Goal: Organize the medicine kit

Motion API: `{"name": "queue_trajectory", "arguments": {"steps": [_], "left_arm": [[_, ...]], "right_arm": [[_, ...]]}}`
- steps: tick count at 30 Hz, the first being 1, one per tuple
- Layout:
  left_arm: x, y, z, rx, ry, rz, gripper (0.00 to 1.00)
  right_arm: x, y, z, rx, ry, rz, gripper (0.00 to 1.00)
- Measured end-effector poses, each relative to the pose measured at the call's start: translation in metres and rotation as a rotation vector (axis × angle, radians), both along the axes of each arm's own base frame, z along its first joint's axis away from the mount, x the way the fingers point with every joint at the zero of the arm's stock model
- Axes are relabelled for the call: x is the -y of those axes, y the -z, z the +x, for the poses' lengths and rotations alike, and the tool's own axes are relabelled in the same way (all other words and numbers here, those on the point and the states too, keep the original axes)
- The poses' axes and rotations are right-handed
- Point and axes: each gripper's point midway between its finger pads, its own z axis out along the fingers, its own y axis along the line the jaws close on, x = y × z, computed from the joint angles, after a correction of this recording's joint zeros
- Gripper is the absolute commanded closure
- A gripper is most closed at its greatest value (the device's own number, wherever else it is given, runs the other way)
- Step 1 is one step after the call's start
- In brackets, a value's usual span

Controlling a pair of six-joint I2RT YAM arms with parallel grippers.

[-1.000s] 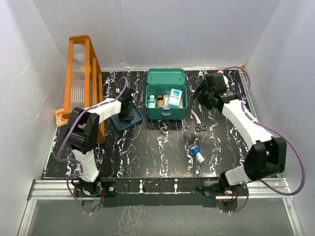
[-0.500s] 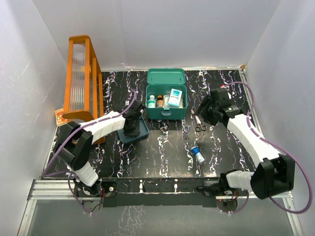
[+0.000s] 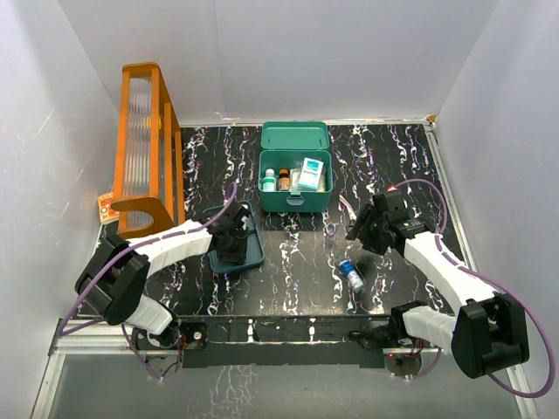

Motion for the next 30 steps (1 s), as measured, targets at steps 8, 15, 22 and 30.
{"name": "queue_trajectory", "arguments": {"steps": [8,15,22,30], "left_arm": [[0.009,-0.001,0.001,0.033,0.080,-0.002,0.78],[0.022,-0.001,-0.005,0.048,0.140,-0.010,0.76],[0.023,-0.004,-0.003,0.073,0.134,-0.003,0.53],[0.024,-0.062,0.012,0.214,0.155,-0.046,0.43]], "right_arm": [[0.004,0.016,-0.004,-0.018,0.008,-0.018,0.45],[0.008,0.022,-0.001,-0.027,0.014,-0.048,0.45],[-0.001,0.033,-0.023,-0.081,0.008,0.002,0.43],[-0.015,0.036,-0.040,-0.111,0.023,0.021,0.41]]}}
